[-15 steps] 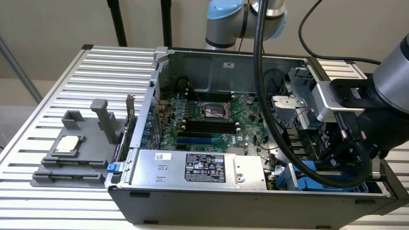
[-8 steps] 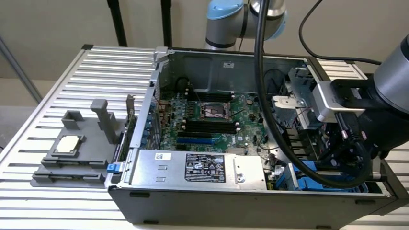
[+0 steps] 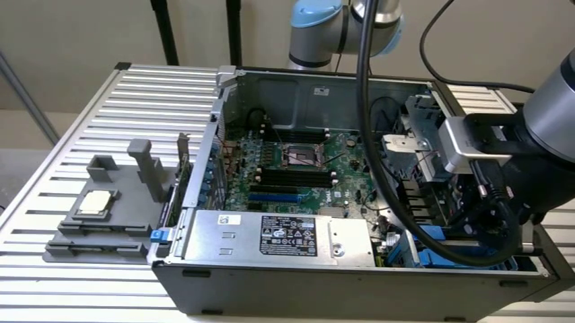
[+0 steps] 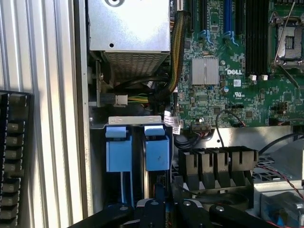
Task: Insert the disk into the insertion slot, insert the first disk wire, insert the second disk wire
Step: 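Insert the second disk wire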
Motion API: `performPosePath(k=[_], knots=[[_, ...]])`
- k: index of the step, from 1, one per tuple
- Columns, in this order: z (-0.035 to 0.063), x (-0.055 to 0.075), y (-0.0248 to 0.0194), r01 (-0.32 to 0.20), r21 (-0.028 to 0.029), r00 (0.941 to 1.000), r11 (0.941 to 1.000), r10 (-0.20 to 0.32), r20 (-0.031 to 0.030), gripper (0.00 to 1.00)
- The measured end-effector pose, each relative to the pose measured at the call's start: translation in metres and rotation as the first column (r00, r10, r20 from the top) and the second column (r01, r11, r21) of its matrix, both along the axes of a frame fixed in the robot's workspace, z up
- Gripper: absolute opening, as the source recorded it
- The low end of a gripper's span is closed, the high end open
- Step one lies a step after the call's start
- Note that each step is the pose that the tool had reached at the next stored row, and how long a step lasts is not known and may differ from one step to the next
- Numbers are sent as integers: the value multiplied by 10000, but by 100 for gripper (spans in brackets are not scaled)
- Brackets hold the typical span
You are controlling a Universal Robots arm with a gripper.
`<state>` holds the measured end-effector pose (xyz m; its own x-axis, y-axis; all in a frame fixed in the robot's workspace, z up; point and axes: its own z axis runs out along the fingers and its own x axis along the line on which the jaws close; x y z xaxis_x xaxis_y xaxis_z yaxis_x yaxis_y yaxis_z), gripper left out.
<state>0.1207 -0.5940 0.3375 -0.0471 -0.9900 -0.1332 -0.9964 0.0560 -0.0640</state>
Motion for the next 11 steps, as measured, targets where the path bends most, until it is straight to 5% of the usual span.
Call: performPosePath(k=[11], knots=[[-23,0,0,0,0,10000,10000,0,0,18]])
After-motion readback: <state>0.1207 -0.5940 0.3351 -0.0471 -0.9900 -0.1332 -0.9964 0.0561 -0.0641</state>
